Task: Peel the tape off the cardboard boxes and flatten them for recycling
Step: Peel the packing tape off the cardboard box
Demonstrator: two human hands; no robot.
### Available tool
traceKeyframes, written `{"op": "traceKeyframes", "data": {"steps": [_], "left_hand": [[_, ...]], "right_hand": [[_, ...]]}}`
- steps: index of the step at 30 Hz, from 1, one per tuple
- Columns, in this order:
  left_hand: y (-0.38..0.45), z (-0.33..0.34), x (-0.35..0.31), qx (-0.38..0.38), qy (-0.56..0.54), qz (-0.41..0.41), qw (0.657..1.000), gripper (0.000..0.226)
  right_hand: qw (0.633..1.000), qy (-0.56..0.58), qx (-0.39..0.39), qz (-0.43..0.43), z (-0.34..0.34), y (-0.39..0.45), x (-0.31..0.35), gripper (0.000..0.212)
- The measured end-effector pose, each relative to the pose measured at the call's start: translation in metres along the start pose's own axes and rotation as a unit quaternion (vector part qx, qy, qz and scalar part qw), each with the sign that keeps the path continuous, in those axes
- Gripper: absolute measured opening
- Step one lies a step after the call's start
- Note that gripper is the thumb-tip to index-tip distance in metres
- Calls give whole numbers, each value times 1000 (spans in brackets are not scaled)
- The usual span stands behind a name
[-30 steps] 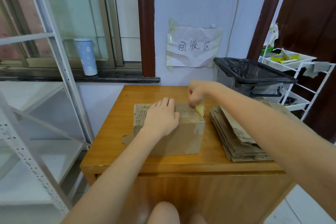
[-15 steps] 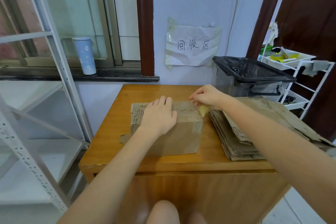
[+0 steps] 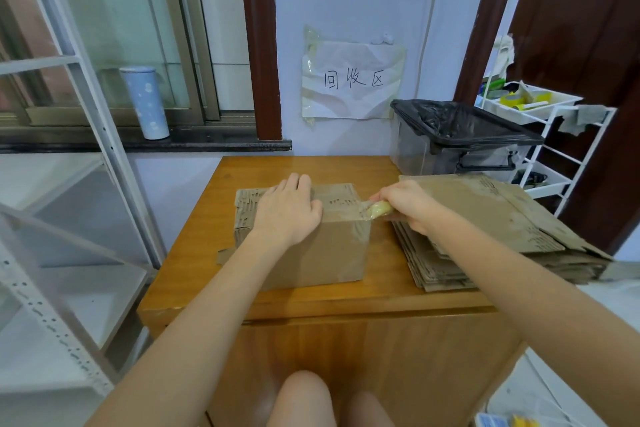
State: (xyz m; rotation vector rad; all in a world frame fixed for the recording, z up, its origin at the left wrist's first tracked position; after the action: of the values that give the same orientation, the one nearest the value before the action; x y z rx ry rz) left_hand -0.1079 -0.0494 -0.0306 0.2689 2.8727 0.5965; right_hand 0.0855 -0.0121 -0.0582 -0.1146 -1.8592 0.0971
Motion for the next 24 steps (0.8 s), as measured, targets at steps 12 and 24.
{"op": "traceKeyframes", "data": {"steps": [12, 24], "left_hand": [[1, 1, -2, 6, 12, 12, 1000, 14], [2, 0, 0, 7, 11, 6, 1000, 14]], "right_hand": [[964, 187, 188, -16, 2, -19, -16, 46], [962, -13, 65, -263, 5, -31, -7, 33]]}}
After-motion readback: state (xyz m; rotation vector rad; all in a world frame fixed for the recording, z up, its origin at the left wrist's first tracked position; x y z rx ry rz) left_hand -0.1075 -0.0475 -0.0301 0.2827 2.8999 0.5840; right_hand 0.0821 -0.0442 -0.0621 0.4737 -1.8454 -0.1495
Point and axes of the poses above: each hand's wrist, its own y-axis towards the middle knuckle, its own z-axis out of the palm, x = y × z, the point moved 7 cm from there along y, towards the middle knuckle, and after that the axes turned 2 degrees about -z, right-handed, at the moved point
